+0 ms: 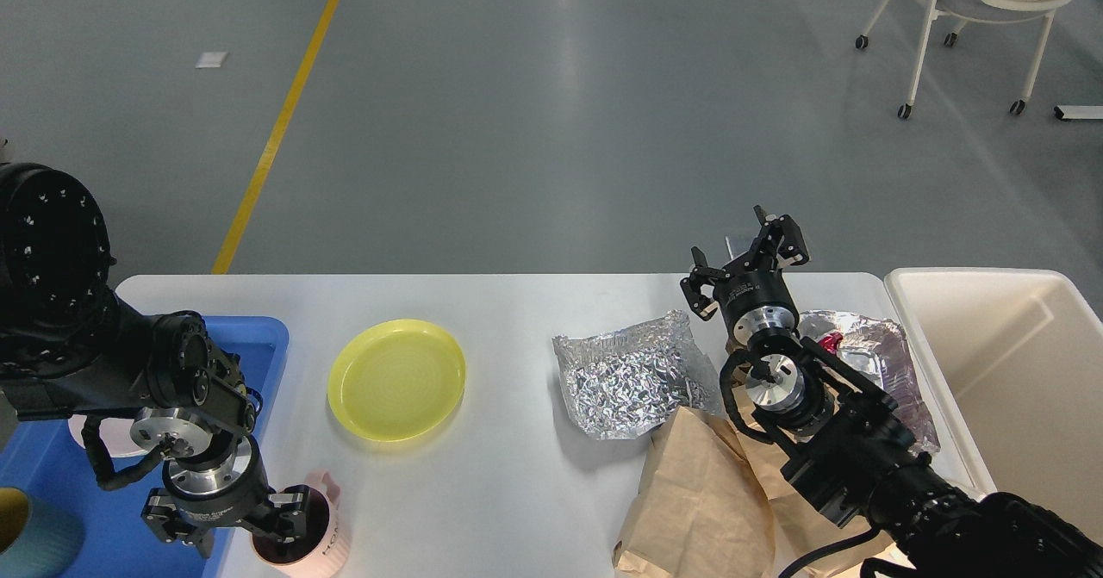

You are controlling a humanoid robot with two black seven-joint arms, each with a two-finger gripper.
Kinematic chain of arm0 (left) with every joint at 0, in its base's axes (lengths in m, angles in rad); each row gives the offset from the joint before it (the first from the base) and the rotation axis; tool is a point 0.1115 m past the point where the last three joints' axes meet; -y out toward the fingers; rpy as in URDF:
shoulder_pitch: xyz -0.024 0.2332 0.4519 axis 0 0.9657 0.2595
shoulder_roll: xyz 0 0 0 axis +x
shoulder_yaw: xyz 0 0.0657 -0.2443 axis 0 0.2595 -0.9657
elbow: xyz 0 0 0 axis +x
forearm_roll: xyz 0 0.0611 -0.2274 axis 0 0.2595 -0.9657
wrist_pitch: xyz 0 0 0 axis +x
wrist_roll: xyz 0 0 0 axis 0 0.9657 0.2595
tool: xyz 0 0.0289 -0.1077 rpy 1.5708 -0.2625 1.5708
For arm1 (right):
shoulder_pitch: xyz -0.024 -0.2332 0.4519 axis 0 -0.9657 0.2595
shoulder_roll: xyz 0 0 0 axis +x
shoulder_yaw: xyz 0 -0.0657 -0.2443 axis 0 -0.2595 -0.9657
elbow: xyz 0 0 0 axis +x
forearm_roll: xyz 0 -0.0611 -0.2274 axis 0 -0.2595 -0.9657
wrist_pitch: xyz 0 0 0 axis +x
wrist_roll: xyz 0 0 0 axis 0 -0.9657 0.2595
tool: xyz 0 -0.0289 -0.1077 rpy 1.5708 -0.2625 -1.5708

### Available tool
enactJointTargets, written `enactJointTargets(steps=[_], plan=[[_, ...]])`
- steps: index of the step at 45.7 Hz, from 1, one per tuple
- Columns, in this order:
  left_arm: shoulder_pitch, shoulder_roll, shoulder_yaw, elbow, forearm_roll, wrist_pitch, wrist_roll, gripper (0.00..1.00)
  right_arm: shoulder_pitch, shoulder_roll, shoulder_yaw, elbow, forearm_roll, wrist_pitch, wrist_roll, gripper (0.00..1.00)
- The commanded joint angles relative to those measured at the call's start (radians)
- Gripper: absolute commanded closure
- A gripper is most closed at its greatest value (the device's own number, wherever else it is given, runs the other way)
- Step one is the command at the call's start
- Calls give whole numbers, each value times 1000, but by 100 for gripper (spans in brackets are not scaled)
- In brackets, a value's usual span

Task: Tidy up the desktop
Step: 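Lower the left gripper onto the pink mug and grasp it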

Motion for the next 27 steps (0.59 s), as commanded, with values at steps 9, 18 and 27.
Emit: enactJointTargets(steps=[9,18,27], plan=[[34,-1,-12,3,-20,45,0,60,0,0,0,0,0,0,0,0],[33,5,-8,4,-21,48,0,91,0,0,0,0,0,0,0,0],[33,3,-8,4,-21,47,0,100,0,0,0,0,0,0,0,0]])
